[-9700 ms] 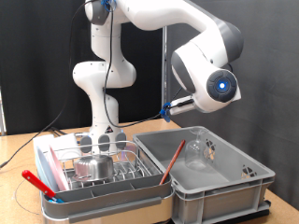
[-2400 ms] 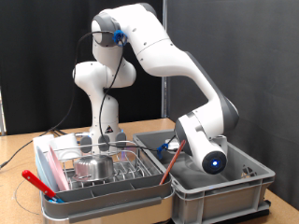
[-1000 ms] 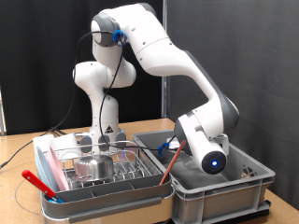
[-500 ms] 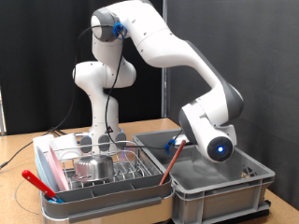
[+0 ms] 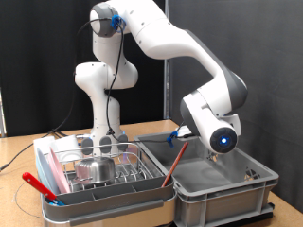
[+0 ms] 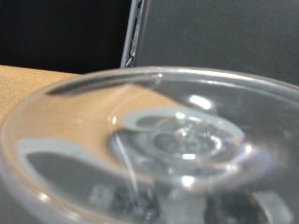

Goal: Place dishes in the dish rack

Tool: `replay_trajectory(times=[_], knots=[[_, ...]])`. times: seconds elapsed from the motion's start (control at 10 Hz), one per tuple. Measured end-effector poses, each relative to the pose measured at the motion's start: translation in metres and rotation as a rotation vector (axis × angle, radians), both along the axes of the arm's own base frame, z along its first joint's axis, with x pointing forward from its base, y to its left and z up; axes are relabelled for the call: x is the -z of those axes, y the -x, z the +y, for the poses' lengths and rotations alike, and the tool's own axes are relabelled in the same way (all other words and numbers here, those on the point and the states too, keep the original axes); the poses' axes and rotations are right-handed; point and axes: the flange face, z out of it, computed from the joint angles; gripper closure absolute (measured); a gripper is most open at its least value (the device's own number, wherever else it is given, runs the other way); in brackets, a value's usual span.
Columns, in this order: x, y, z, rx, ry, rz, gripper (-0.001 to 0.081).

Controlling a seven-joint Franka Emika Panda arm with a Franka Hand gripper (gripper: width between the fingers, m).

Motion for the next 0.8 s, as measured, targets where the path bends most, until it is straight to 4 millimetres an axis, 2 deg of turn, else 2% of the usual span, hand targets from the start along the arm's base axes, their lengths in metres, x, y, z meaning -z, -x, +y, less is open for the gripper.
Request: replay_trajectory(times=[0.8], knots=[[-0.067,-0.002,-0.023,0.015,-0.045,-0.014,0.0703]])
